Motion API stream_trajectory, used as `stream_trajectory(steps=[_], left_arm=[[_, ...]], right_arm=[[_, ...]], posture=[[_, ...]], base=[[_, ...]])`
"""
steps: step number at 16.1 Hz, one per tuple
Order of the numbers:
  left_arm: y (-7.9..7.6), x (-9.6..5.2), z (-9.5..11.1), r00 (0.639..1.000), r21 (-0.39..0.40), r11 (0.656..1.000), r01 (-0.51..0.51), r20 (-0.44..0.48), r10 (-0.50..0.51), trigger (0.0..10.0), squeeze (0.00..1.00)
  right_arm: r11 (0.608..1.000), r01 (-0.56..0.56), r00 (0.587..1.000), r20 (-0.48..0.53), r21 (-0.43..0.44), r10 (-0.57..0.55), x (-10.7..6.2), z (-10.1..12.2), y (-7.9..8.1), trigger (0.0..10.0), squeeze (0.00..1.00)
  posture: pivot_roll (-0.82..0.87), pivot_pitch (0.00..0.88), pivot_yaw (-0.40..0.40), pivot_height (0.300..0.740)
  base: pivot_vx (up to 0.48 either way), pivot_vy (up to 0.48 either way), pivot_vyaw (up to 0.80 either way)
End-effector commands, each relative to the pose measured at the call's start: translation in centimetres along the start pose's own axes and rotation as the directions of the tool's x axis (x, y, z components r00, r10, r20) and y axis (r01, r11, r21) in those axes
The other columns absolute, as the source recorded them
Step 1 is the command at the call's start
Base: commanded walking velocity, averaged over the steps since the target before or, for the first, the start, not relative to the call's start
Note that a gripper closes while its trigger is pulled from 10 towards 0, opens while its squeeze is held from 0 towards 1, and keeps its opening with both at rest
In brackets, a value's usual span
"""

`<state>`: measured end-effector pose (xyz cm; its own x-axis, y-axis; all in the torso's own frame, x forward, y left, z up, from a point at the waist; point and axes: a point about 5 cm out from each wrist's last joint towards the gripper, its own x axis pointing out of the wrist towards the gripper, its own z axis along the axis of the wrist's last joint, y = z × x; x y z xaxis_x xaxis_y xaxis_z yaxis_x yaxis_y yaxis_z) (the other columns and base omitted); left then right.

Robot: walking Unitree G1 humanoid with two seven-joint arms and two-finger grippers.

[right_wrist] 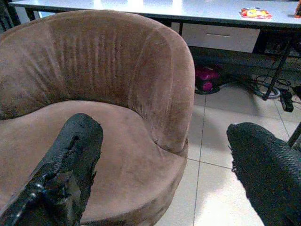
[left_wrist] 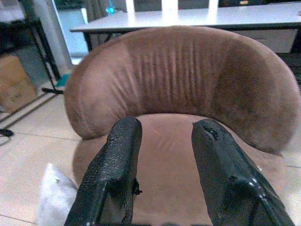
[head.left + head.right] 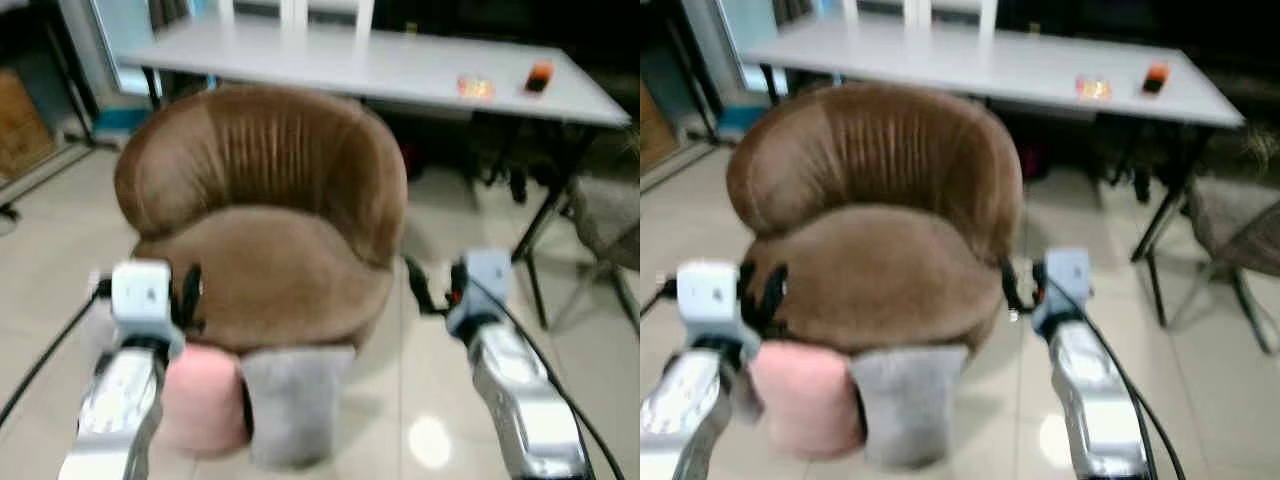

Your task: Move the pillow to the sofa from floor

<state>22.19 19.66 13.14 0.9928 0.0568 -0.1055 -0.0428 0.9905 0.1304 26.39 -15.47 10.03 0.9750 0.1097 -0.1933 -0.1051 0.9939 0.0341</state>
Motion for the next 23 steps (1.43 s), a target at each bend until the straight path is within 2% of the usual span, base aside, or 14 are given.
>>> stream_trajectory(steps=[1, 5, 8, 10, 14, 15, 18, 21, 23], left_arm=[[0.48, 0.0, 0.21, 1.0, 0.011, 1.0, -0.011, 0.008, 0.01, 10.0, 0.0], [0.49, 0.01, 0.17, 1.0, 0.009, 1.0, -0.005, 0.009, 0.005, 10.0, 0.0], [0.5, -0.1, 0.23, 1.0, 0.008, 1.0, -0.002, 0.014, 0.002, 10.0, 0.0], [0.6, -0.1, 0.33, 1.0, 0.007, 1.0, 0.0, 0.019, 0.0, 10.0, 0.0], [0.63, -0.03, 0.31, 1.0, 0.016, 1.0, -0.002, 0.021, 0.002, 10.0, 0.0], [0.85, -0.03, 0.3, 0.999, 0.025, 0.999, -0.032, 0.02, 0.032, 10.0, 0.0], [0.94, -0.07, 0.17, 0.999, 0.024, 0.999, -0.042, 0.017, 0.042, 10.0, 0.0], [0.97, -0.25, 0.15, 0.999, 0.041, 0.998, -0.044, 0.029, 0.043, 10.0, 0.0], [1.09, -0.36, 0.22, 0.998, 0.045, 0.998, -0.052, 0.042, 0.05, 10.0, 0.0]], right_arm=[[1.0, -0.026, 1.0, 0.009, 0.009, 0.026, 0.33, 0.39, 0.79, 10.0, 1.0], [0.997, -0.079, 0.997, 0.017, -0.019, 0.079, 0.27, 0.52, 1.2, 10.0, 1.0], [0.994, -0.109, 0.994, 0.008, 0.0, 0.109, 0.26, 0.29, 1.61, 10.0, 1.0], [0.994, -0.107, 0.994, 0.01, 0.009, 0.106, 0.31, 0.32, 1.71, 10.0, 1.0], [0.996, -0.076, 0.996, 0.049, -0.037, 0.077, 0.39, 0.56, 1.42, 10.0, 1.0], [0.997, -0.08, 0.995, 0.056, -0.001, 0.08, 0.32, 0.51, 1.5, 10.0, 1.0], [0.998, -0.068, 0.997, 0.035, 0.008, 0.068, 0.34, 0.22, 1.31, 10.0, 1.0], [0.994, -0.094, 0.994, 0.052, -0.062, 0.098, 0.34, 0.18, 1.43, 10.0, 1.0], [0.993, -0.106, 0.992, 0.062, -0.043, 0.109, 0.41, 0.14, 1.46, 10.0, 1.0]], posture=[[0.01, 0.0, -0.041, 0.74], [0.01, 0.0, -0.044, 0.74], [0.01, 0.0, -0.047, 0.74], [0.02, 0.0, -0.046, 0.74], [0.02, 0.0, -0.04, 0.74], [0.02, 0.0, -0.04, 0.74], [0.02, 0.0, -0.04, 0.74], [0.02, 0.0, -0.043, 0.74], [0.03, 0.0, -0.048, 0.74]], base=[[0.27, 0.0, 0.0], [0.27, 0.0, 0.0], [0.271, 0.0, 0.75], [0.304, 0.0, 0.8], [0.297, 0.0, 0.0], [0.0, 0.0, 0.0], [0.0, 0.0, 0.0], [0.0, -0.099, 0.0], [0.0, -0.431, 0.56]])
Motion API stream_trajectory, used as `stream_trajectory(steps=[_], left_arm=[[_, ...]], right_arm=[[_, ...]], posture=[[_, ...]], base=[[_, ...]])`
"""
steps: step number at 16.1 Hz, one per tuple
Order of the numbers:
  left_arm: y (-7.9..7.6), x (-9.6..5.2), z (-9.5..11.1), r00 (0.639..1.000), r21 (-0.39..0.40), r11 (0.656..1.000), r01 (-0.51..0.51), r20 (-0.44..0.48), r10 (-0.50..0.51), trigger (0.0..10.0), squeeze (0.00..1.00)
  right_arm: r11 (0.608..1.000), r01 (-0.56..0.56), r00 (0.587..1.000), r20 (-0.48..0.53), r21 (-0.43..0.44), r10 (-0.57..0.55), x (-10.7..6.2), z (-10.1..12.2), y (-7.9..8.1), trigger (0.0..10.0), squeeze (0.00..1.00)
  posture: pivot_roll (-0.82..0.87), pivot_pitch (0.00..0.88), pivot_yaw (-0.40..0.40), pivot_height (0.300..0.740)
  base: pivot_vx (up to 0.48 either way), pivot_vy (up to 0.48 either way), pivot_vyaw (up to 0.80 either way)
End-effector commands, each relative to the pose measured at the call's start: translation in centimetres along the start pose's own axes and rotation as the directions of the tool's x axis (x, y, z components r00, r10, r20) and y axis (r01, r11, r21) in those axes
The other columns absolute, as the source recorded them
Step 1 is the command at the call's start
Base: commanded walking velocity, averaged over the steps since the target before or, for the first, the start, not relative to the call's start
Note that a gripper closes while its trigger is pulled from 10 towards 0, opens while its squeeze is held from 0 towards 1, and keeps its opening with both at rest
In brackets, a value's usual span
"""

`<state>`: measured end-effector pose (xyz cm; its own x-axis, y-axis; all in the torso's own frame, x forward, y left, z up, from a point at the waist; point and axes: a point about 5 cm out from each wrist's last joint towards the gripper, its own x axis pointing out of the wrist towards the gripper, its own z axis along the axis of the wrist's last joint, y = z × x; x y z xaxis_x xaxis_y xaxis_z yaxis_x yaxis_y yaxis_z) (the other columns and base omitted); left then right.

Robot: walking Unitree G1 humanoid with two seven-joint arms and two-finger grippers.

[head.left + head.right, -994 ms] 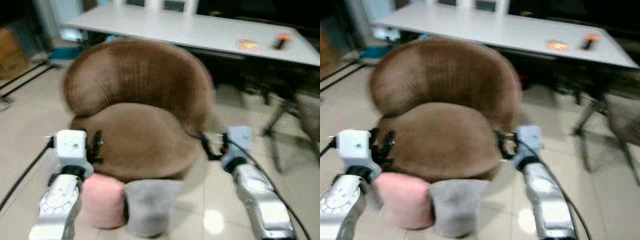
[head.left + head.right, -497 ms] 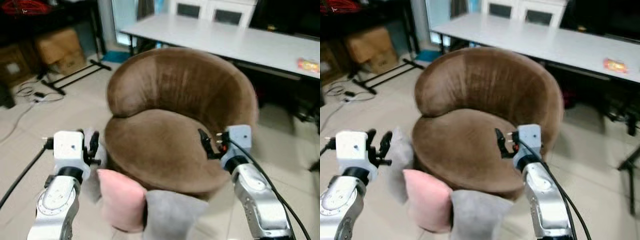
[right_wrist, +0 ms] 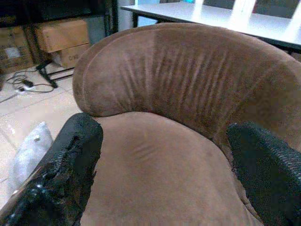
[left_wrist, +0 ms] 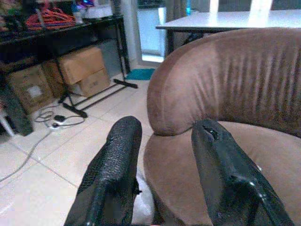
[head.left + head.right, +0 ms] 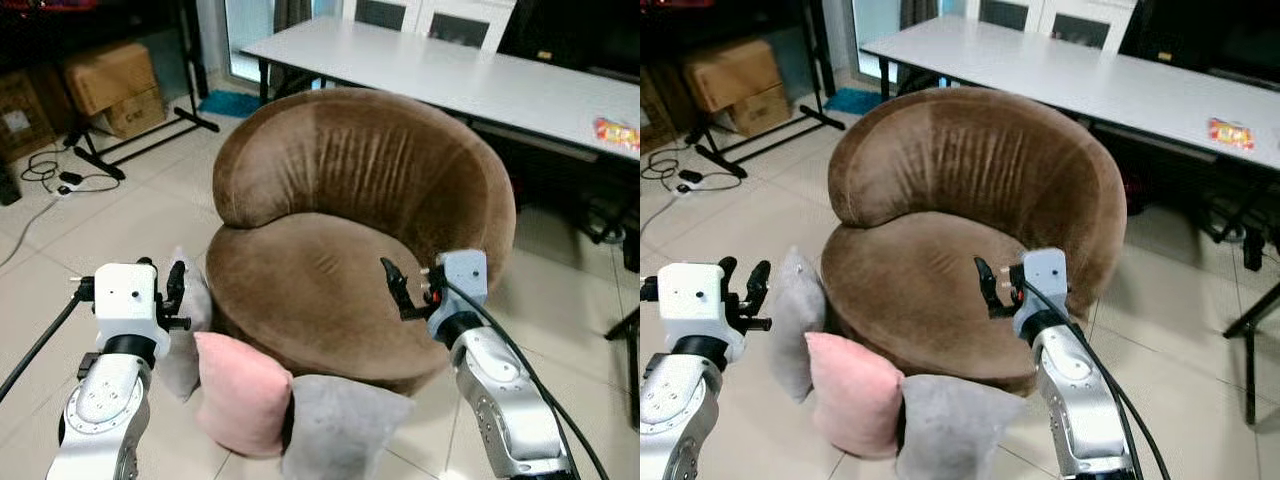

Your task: Move the pillow to the sofa from floor

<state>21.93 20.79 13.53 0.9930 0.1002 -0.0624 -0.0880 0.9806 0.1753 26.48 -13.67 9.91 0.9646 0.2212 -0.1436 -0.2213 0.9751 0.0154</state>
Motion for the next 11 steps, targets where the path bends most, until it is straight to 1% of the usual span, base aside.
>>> stream_trajectory(steps=[1, 2, 5, 8, 10, 11], left_arm=[[-0.07, -0.15, 0.01, 1.0, 0.005, 1.0, -0.002, 0.005, 0.002, 10.0, 0.0], [-0.08, -0.21, -0.02, 1.0, 0.007, 1.0, -0.004, 0.006, 0.004, 10.0, 0.0], [-0.05, -0.32, -0.09, 1.0, 0.011, 1.0, -0.008, 0.009, 0.008, 10.0, 0.0], [0.14, -0.43, 0.07, 1.0, -0.011, 1.0, -0.014, 0.028, 0.014, 10.0, 0.0], [0.21, -0.52, -0.04, 0.999, 0.028, 1.0, -0.002, 0.032, 0.001, 10.0, 0.0], [0.49, -0.52, -0.23, 0.999, 0.05, 0.999, -0.019, 0.03, 0.018, 10.0, 0.0]], right_arm=[[1.0, 0.0, 1.0, 0.018, 0.003, 0.0, 0.1, 0.27, -0.31, 10.0, 1.0], [1.0, -0.006, 1.0, 0.021, 0.002, 0.006, 0.1, 0.32, -0.3, 10.0, 1.0], [1.0, -0.009, 0.999, 0.039, 0.024, 0.008, 0.16, 0.63, -0.31, 10.0, 1.0], [0.999, -0.041, 0.998, 0.041, 0.036, 0.04, 0.1, 0.65, -0.01, 10.0, 1.0], [0.998, -0.046, 0.999, 0.027, 0.038, 0.045, -0.14, 0.38, 0.06, 10.0, 1.0], [0.998, -0.046, 0.999, 0.017, 0.039, 0.045, -0.29, 0.19, 0.08, 10.0, 1.0]], posture=[[0.03, 0.0, -0.048, 0.74], [0.03, 0.0, -0.051, 0.74], [0.03, 0.0, -0.054, 0.74], [0.03, 0.0, -0.053, 0.74], [0.03, 0.0, -0.051, 0.74], [0.03, 0.0, -0.05, 0.74]], base=[[0.0, -0.48, 0.56], [0.0, -0.48, 0.56], [0.0, -0.457, 0.0], [0.0, 0.0, 0.0], [0.0, 0.0, 0.0], [0.0, 0.0, 0.0]])
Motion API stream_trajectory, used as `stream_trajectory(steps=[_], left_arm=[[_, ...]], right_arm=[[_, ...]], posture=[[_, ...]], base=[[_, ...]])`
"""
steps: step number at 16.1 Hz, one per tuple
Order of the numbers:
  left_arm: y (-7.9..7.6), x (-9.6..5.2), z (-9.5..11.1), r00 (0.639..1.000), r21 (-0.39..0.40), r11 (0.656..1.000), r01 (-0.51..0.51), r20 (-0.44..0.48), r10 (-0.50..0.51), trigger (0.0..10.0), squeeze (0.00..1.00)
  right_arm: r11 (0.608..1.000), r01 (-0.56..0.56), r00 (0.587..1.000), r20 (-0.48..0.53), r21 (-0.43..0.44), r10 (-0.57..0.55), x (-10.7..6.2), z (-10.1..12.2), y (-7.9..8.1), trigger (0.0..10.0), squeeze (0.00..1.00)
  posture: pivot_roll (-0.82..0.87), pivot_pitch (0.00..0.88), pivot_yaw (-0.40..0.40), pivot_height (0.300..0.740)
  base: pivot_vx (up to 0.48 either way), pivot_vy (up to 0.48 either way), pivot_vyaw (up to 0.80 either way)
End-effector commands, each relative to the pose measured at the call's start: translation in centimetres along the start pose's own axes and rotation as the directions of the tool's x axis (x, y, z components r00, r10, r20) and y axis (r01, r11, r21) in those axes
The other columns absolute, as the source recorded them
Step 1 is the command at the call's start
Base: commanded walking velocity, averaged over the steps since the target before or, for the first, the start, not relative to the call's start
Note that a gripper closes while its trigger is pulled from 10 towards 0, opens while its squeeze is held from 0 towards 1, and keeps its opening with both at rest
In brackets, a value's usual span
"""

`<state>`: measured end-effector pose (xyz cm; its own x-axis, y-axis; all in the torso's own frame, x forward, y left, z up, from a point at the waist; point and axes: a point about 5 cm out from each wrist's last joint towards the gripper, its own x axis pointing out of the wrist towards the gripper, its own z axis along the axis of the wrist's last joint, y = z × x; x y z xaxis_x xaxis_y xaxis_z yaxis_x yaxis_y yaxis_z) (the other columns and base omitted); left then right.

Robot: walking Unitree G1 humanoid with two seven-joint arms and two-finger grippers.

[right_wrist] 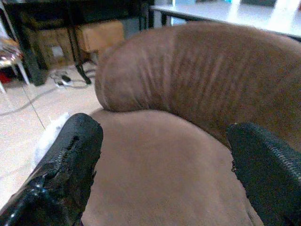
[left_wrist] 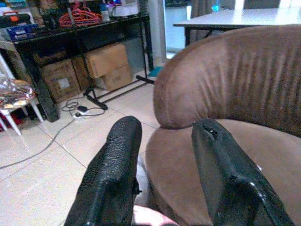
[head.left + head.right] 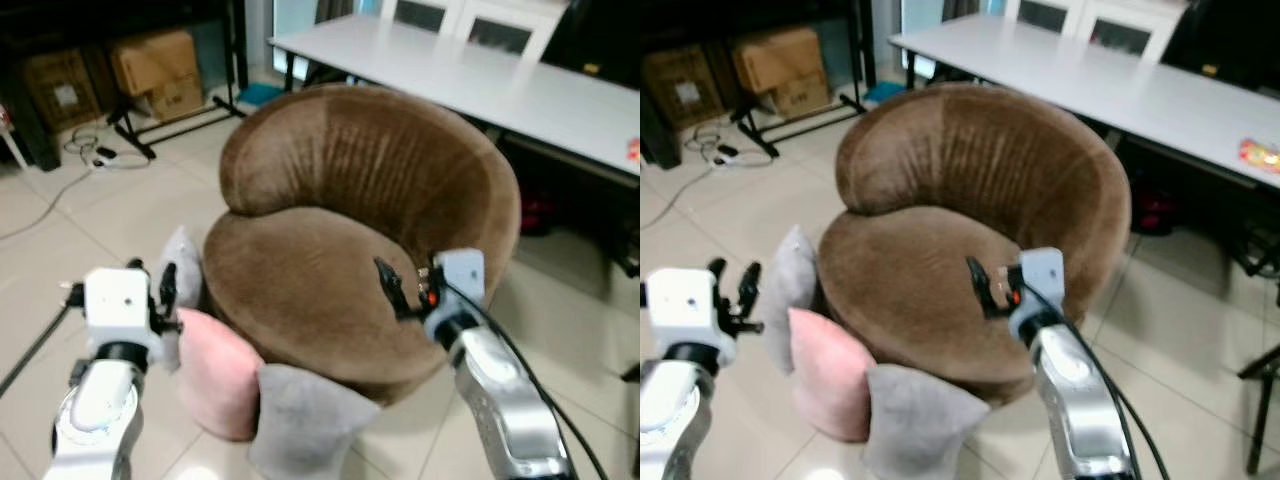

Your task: Move the pillow to the sofa from floor

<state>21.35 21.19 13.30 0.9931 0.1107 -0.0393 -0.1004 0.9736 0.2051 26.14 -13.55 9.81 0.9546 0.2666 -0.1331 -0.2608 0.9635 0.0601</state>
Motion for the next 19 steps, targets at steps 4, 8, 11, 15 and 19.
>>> stream_trajectory(steps=[4, 8, 11, 15, 19], left_arm=[[0.52, -0.18, -0.28, 1.0, 0.051, 0.999, -0.018, 0.018, 0.017, 10.0, 0.0], [0.54, -0.38, -0.55, 0.999, 0.06, 0.998, -0.02, 0.031, 0.018, 10.0, 0.0], [0.59, -0.34, -0.57, 0.999, 0.053, 0.998, -0.026, 0.041, 0.024, 10.0, 0.0], [0.39, -0.27, -0.64, 0.999, 0.042, 0.999, -0.016, 0.038, 0.015, 10.0, 0.0], [0.09, -0.1, -0.56, 0.999, -0.01, 1.0, 0.01, 0.043, -0.01, 10.0, 0.02]], right_arm=[[1.0, 0.009, 1.0, 0.011, 0.018, -0.009, -0.4, 0.17, -0.06, 10.0, 1.0], [0.999, 0.025, 1.0, -0.001, 0.029, -0.025, -0.5, -0.01, -0.02, 10.0, 1.0], [0.999, 0.027, 1.0, -0.007, 0.028, -0.027, -0.46, -0.11, -0.01, 10.0, 1.0], [1.0, 0.028, 0.999, -0.019, 0.013, -0.028, -0.43, -0.2, 0.02, 10.0, 1.0], [0.999, 0.037, 0.999, -0.023, 0.008, -0.037, -0.29, -0.1, -0.08, 10.0, 1.0]], posture=[[0.02, 0.0, -0.048, 0.71], [0.02, 0.0, -0.048, 0.67], [0.02, 0.0, -0.048, 0.645], [0.02, 0.0, -0.049, 0.605], [0.02, 0.0, -0.048, 0.6]], base=[[0.0, 0.0, 0.0], [0.0, 0.0, 0.0], [0.0, 0.0, 0.0], [0.0, 0.0, 0.0], [0.0, 0.0, 0.0]])
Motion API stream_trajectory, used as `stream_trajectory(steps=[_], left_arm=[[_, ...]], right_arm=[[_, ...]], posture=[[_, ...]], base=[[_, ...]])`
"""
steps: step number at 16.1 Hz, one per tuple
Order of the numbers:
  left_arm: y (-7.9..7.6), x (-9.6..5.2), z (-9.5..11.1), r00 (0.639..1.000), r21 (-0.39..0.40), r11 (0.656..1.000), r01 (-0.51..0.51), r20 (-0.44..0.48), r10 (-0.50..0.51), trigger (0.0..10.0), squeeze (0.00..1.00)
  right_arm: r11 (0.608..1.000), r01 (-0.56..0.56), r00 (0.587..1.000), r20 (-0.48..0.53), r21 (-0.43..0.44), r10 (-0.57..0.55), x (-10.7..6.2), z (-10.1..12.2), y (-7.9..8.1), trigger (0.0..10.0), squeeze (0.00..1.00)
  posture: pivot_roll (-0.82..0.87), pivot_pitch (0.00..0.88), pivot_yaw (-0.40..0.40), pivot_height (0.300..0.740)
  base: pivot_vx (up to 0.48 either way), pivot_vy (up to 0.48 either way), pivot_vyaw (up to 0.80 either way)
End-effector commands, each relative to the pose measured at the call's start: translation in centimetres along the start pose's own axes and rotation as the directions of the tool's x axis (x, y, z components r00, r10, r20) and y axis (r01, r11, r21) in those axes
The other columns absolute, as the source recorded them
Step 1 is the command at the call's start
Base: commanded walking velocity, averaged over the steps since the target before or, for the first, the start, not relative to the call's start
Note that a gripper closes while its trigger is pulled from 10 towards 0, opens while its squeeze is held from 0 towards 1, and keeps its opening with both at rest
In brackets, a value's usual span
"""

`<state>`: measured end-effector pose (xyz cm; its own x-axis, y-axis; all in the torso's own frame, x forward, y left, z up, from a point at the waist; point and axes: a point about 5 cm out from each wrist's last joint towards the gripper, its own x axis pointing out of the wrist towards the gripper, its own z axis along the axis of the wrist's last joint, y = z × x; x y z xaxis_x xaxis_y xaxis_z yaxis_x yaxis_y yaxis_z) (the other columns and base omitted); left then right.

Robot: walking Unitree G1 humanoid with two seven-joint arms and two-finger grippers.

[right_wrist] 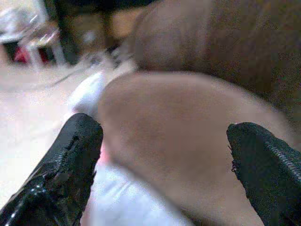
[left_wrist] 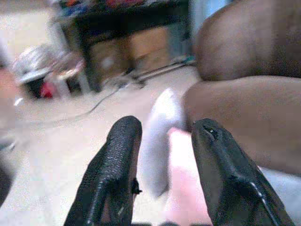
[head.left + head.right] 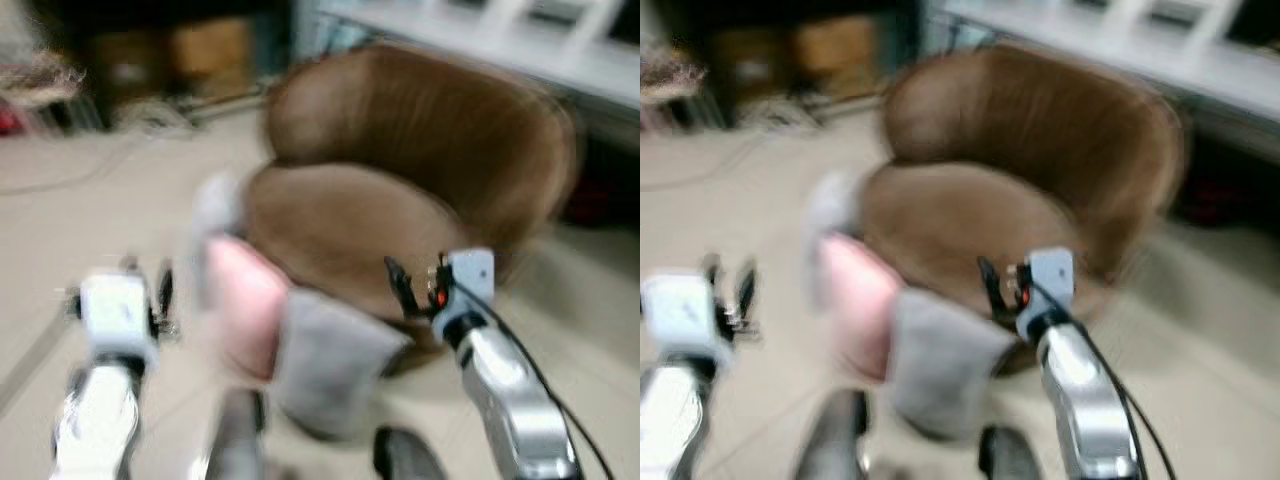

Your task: Move the pillow to the sofa from floor

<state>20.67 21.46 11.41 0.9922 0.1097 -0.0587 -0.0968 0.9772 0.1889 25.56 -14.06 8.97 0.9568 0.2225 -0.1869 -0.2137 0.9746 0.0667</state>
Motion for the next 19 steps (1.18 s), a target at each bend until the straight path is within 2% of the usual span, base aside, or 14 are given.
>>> stream_trajectory(steps=[1, 14, 16, 19], left_arm=[[0.18, 0.52, 1.47, 0.998, 0.004, 1.0, 0.002, 0.065, -0.002, 10.0, 0.02], [0.27, 0.88, 1.63, 0.998, -0.003, 1.0, 0.008, 0.069, -0.008, 10.0, 0.0], [0.24, 0.87, 1.62, 0.998, -0.005, 1.0, 0.009, 0.07, -0.008, 10.0, 0.0], [0.21, 0.84, 1.64, 0.997, -0.004, 1.0, 0.01, 0.071, -0.01, 10.0, 0.0]], right_arm=[[1.0, -0.005, 1.0, 0.026, -0.008, 0.005, 0.3, 0.84, 0.28, 10.0, 1.0], [0.999, 0.038, 0.999, 0.005, -0.009, -0.038, 0.85, 0.82, -0.3, 10.0, 1.0], [0.999, 0.027, 1.0, 0.003, -0.031, -0.027, 0.93, 0.86, -0.24, 10.0, 1.0], [0.999, 0.023, 1.0, 0.002, -0.041, -0.023, 1.09, 0.94, -0.21, 10.0, 1.0]], posture=[[0.02, 0.0, -0.051, 0.6], [0.03, 0.0, -0.068, 0.6], [0.03, 0.0, -0.068, 0.6], [0.03, 0.0, -0.071, 0.6]], base=[[0.0, 0.0, 0.0], [0.263, 0.0, 0.0], [0.262, 0.0, 0.0], [0.26, 0.0, 0.8]])
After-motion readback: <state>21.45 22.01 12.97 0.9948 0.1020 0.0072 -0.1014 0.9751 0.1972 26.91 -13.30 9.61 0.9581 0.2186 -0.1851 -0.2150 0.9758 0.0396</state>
